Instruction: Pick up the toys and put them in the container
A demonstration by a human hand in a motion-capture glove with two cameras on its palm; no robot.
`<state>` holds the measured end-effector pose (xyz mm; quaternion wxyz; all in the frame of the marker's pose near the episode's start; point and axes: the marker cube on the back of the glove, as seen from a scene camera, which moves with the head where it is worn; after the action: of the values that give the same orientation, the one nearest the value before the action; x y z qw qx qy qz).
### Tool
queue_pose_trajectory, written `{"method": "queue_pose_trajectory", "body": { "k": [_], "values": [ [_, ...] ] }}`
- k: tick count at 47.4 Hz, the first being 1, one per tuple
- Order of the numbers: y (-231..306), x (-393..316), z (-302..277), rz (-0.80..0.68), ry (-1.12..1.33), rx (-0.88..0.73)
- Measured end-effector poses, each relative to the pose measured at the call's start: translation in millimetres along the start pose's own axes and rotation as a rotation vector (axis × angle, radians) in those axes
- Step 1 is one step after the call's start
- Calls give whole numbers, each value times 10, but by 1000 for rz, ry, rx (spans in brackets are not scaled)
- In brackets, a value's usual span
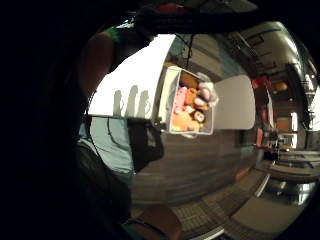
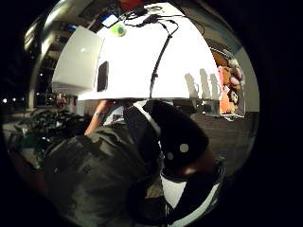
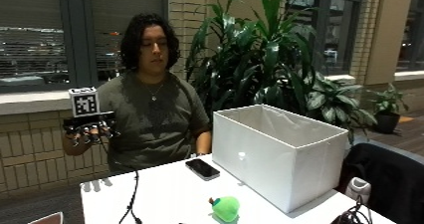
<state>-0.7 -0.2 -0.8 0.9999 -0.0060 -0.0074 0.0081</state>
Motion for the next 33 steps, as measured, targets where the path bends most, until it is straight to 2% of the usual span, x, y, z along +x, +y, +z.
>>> {"method": "queue_pose_trajectory", "body": {
  "k": [6,20,33],
  "values": [
    [-77,38,54,22,-11,121],
    [-144,92,92,7,-37,8],
    [-942,-731,279,-192,-133,98]
  ]
}}
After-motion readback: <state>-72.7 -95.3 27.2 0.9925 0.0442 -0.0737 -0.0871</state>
